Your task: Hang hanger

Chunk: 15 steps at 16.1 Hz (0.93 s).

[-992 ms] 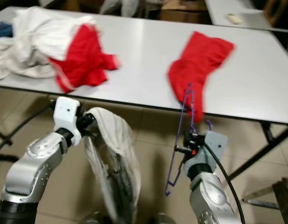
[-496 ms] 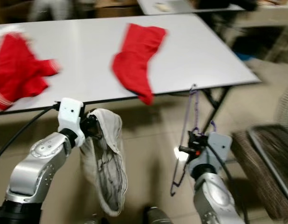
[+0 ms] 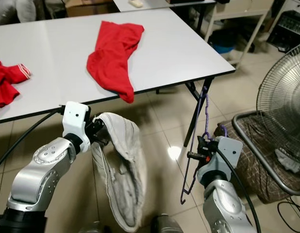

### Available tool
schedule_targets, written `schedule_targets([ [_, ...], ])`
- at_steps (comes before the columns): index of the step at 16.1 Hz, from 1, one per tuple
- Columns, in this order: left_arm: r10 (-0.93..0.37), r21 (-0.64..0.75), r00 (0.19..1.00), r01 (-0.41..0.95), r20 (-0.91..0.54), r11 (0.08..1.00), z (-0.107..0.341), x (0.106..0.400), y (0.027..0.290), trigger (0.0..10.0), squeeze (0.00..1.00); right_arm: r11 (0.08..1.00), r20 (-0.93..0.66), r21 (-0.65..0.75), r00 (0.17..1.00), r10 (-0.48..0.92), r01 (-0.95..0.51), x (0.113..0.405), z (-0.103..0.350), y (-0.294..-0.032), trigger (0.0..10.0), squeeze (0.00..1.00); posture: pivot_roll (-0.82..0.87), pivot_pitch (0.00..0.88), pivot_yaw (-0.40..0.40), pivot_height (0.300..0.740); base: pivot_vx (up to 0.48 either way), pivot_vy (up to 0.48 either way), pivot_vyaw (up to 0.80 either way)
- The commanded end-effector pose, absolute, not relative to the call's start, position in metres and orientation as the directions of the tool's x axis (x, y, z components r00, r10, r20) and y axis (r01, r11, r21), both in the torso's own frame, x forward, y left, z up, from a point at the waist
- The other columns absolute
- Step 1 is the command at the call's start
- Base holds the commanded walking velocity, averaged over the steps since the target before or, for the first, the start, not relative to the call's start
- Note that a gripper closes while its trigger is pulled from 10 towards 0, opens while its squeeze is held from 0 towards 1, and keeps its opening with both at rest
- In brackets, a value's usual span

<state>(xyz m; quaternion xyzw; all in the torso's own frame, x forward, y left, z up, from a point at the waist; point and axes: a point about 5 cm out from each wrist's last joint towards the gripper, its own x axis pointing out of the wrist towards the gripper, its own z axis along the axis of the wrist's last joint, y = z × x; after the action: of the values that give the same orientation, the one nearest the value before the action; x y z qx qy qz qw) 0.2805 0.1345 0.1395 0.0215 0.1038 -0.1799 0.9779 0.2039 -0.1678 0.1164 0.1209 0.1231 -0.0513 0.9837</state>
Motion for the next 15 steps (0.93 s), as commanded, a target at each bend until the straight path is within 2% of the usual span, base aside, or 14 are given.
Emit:
schedule_targets([
  [1,-0.343,0.017,0.925,0.351,-0.165,0.936,0.1503,0.2822,0.137,10.0,0.0,0.967,-0.238,0.223,0.969,-0.072,0.127,0.2046,0.1199,-0.1675,10.0,0.0,-0.05,0.091,0.025,0.74,0.0,0.0,0.0],
  [15,-0.32,0.006,0.934,0.325,-0.16,0.946,0.1506,0.283,0.1384,10.0,0.0,0.971,-0.241,0.203,0.968,-0.071,0.122,0.2065,0.1196,-0.1689,10.0,0.0,-0.06,0.093,0.015,0.74,0.0,0.0,0.0],
])
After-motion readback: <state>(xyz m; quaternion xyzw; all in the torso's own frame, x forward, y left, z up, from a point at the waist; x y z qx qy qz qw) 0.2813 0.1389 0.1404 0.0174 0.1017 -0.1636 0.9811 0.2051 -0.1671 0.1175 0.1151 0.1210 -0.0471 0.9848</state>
